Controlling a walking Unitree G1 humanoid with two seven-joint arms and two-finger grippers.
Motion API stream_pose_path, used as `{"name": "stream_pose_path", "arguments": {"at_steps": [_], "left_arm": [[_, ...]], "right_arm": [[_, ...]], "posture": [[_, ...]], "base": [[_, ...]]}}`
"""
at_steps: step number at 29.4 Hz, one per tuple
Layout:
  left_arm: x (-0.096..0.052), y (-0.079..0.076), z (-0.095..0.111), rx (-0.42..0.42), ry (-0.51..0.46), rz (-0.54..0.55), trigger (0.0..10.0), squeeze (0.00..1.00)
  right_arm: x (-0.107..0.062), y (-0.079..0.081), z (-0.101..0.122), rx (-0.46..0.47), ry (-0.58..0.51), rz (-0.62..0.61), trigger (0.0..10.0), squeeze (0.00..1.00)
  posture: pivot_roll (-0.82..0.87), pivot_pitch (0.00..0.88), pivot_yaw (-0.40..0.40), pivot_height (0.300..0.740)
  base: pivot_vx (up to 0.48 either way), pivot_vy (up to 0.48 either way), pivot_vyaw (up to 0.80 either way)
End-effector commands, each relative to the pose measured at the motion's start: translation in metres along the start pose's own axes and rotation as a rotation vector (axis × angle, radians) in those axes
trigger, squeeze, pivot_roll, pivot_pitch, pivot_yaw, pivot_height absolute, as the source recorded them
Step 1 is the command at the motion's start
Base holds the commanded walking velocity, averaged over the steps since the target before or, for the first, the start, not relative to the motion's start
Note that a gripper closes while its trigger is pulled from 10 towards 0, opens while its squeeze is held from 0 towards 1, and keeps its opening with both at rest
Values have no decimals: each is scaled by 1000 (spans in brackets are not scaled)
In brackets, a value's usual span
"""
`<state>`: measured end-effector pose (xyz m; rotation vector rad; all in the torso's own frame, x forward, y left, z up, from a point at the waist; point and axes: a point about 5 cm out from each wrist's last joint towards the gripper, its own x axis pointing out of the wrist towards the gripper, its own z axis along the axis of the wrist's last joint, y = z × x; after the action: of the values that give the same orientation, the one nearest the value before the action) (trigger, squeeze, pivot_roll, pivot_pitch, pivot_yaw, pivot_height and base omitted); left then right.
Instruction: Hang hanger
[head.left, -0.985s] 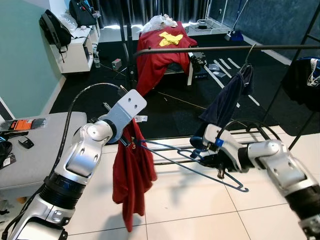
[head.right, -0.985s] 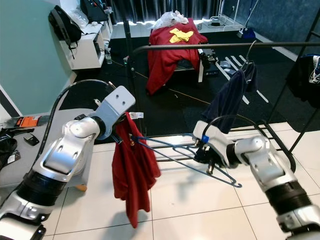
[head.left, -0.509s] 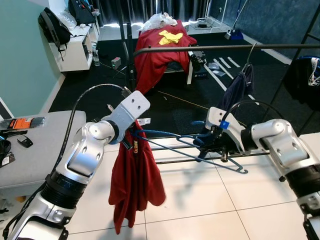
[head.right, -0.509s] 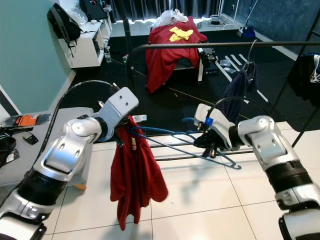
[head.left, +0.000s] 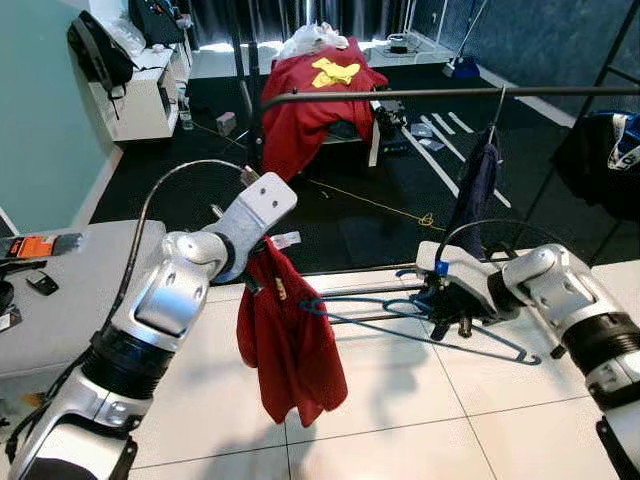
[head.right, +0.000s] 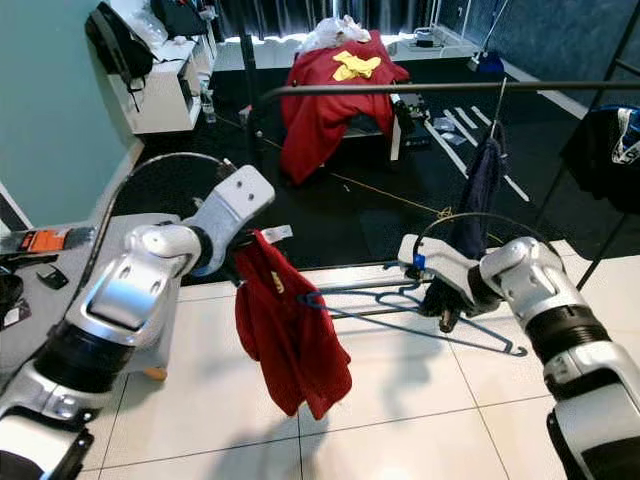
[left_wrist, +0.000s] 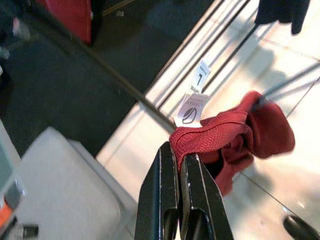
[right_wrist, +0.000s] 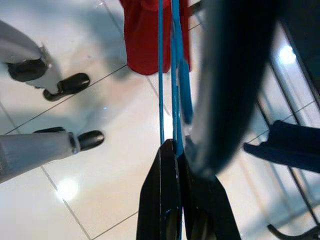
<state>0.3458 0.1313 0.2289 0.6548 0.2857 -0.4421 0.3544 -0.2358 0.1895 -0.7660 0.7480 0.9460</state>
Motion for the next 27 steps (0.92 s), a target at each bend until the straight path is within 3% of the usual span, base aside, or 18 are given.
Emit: {"name": "stream_pose_path", "arguments": {"at_steps": [1, 9, 12, 18, 27], "left_arm": [[-1, 4, -1, 13, 40, 14, 10000, 0], [-2, 3, 1, 14, 61, 9, 10000, 0], [-2, 6, 3, 14, 65, 16, 10000, 0], [-2, 8, 4, 5, 68, 39, 10000, 0], [-3, 9, 8, 1, 70, 43, 10000, 0]], "right_arm": [[-6, -5, 7, -20, -26, -27, 10000, 0], [-10, -9, 13, -36, -80, 20, 10000, 0], [-13, 1, 22, -58, -172, 177, 10000, 0], [-19, 11, 24, -43, -196, 338, 10000, 0], [-12, 10, 22, -17, -176, 368, 10000, 0]], "posture": [[49, 52, 14, 740], [58, 54, 17, 740], [57, 59, 17, 740], [51, 57, 15, 740], [60, 58, 17, 740]], "base": [[0, 0, 0], [0, 0, 0], [0, 0, 0], [0, 0, 0], [0, 0, 0]]}}
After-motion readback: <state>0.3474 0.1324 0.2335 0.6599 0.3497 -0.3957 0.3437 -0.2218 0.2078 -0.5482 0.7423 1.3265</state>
